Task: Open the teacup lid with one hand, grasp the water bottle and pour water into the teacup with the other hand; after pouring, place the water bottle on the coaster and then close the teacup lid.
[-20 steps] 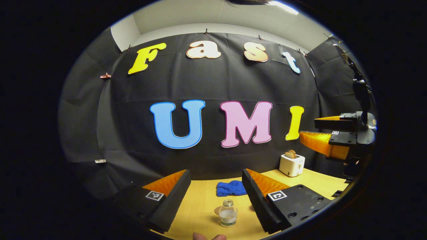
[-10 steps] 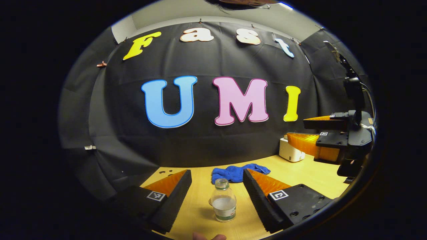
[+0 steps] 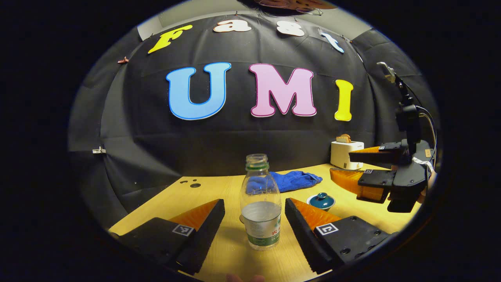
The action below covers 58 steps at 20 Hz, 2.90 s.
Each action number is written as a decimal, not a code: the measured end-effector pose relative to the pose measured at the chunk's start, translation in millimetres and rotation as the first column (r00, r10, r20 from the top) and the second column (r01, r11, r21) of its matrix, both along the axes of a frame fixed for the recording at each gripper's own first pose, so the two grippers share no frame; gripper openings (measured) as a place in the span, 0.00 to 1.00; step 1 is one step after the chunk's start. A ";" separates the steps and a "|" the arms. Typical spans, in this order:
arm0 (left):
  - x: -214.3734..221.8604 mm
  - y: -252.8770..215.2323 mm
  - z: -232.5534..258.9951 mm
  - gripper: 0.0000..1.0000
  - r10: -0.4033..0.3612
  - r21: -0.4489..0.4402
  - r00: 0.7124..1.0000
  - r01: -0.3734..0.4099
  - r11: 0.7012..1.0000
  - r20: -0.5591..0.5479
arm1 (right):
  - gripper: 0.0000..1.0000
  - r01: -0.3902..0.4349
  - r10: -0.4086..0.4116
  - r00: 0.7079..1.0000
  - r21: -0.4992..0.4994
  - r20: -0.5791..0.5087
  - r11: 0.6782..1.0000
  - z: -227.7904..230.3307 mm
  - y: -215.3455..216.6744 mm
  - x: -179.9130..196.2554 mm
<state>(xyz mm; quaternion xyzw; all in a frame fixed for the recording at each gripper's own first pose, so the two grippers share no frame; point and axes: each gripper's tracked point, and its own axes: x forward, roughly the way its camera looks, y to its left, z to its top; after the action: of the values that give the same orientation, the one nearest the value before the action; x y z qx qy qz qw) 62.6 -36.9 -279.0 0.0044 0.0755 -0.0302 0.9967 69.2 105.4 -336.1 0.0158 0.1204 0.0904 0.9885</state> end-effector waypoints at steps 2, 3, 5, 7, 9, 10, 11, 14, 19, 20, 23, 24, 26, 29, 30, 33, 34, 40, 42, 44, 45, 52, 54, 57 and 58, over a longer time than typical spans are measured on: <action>1.6 -1.5 -9.7 0.97 0.000 -0.002 1.000 0.000 1.000 -0.005 | 0.95 -0.017 0.016 1.000 -0.020 -0.017 1.000 -18.7 4.5 7.6; 2.4 -2.4 -13.0 0.97 0.001 -0.006 1.000 -0.001 1.000 -0.009 | 0.93 -0.020 0.020 0.999 -0.027 -0.033 0.999 -28.5 5.4 11.0; 4.0 -5.7 -18.5 0.97 -0.001 -0.018 1.000 0.001 1.000 -0.009 | 0.84 -0.046 0.045 0.997 -0.008 -0.067 0.999 -46.2 13.1 18.8; 5.5 -8.4 -20.8 0.97 -0.001 -0.021 1.000 0.000 1.000 -0.009 | 0.67 -0.065 0.066 0.993 0.008 -0.100 0.998 -59.2 18.8 22.2; 4.3 -11.0 -19.8 0.97 0.001 -0.020 1.000 -0.001 1.000 -0.009 | 0.67 -0.080 0.081 0.989 0.014 -0.120 0.997 -69.7 24.9 23.3; 5.0 -13.6 -18.8 0.97 0.000 -0.020 1.000 0.000 1.000 -0.010 | 0.67 -0.088 0.090 0.986 0.017 -0.138 0.996 -76.0 27.5 22.9; 7.7 -14.7 -23.6 0.97 -0.001 -0.020 1.000 0.001 1.000 -0.012 | 0.67 -0.105 0.109 0.982 0.032 -0.154 0.994 -81.4 32.5 20.1; 12.6 -10.9 -27.9 1.00 0.002 -0.014 1.000 -0.003 1.000 -0.012 | 0.54 -0.102 0.111 0.979 0.058 -0.172 0.993 -86.5 33.3 22.2; 14.4 -10.7 -31.8 0.97 0.011 -0.025 1.000 -0.012 1.000 -0.024 | 0.55 -0.109 0.118 0.979 0.062 -0.169 0.992 -89.4 34.9 25.7; 14.8 -10.6 -31.8 0.97 0.012 -0.023 1.000 -0.012 1.000 -0.023 | 0.51 -0.105 0.115 0.979 0.070 -0.167 0.992 -89.1 33.3 25.3; 15.7 -11.7 -32.2 0.97 0.011 -0.024 1.000 -0.012 1.000 -0.020 | 0.34 -0.094 0.110 0.979 0.099 -0.172 0.991 -89.9 30.4 28.2; 15.7 -12.5 -33.6 0.97 0.011 -0.025 1.000 -0.012 1.000 -0.022 | 0.34 -0.097 0.115 0.978 0.114 -0.171 0.989 -89.1 30.9 28.3; 16.5 -13.5 -35.3 0.97 0.013 -0.025 1.000 -0.013 1.000 -0.025 | 0.31 -0.100 0.122 0.978 0.129 -0.171 0.987 -88.8 30.9 28.0; 19.2 -14.7 -36.7 0.97 0.018 -0.021 0.999 -0.019 1.000 -0.031 | 0.23 -0.098 0.119 0.982 0.141 -0.146 0.985 -79.7 28.1 28.7; 20.6 -15.3 -39.6 0.97 0.020 -0.021 0.999 -0.021 1.000 -0.034 | 0.28 -0.094 0.111 0.986 0.135 -0.123 0.986 -72.1 25.0 30.0; 25.4 -15.0 -44.4 0.97 0.029 -0.024 0.999 -0.031 0.999 -0.046 | 0.28 -0.085 0.095 0.993 0.126 -0.074 0.988 -52.8 15.1 34.0; 27.4 -14.3 -48.2 0.97 0.035 -0.028 0.998 -0.037 0.999 -0.053 | 0.28 -0.082 0.090 0.994 0.122 -0.062 0.989 -45.9 11.1 34.4; 29.3 -12.4 -63.8 0.96 0.057 -0.066 0.994 -0.064 0.996 -0.096 | 0.28 -0.053 0.057 0.998 0.094 -0.037 0.994 -31.1 -24.2 27.9; 29.4 -12.4 -65.0 0.79 0.062 -0.056 0.994 -0.067 0.996 -0.093 | 0.28 -0.045 0.048 0.998 0.086 -0.037 0.995 -30.8 -32.5 26.4; 29.4 -13.5 -64.5 0.77 0.057 -0.032 0.994 -0.060 0.998 -0.095 | 0.28 -0.040 0.043 0.998 0.081 -0.037 0.996 -31.4 -37.7 26.6; 31.2 -12.4 -63.7 0.76 0.058 -0.005 0.993 -0.059 0.998 -0.098 | 0.28 -0.035 0.038 0.999 0.079 -0.035 0.996 -31.8 -41.1 26.7; 50.5 11.4 -51.9 0.74 0.077 0.361 0.987 -0.020 0.932 -0.144 | 0.32 -0.002 0.006 0.999 0.095 -0.040 0.995 -32.1 -64.9 22.9; 55.8 15.3 -52.4 0.73 0.069 0.477 0.984 0.018 0.879 -0.164 | 0.27 0.014 -0.010 0.999 0.100 -0.038 0.995 -31.8 -75.8 22.2; 62.0 11.7 -65.8 0.72 0.043 0.618 0.972 0.112 0.778 -0.230 | 0.27 0.031 -0.028 0.999 0.099 -0.030 0.995 -31.3 -91.6 20.6; 63.6 7.1 -70.2 0.73 0.030 0.655 0.966 0.152 0.740 -0.259 | 0.27 0.038 -0.035 0.999 0.098 -0.030 0.994 -32.7 -99.0 18.5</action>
<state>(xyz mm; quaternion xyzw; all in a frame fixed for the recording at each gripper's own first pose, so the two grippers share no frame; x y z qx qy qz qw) 126.2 -29.8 -349.2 0.3605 0.2071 -0.0344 0.9088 87.7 6.4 -368.8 0.0680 0.1296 0.0781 0.9861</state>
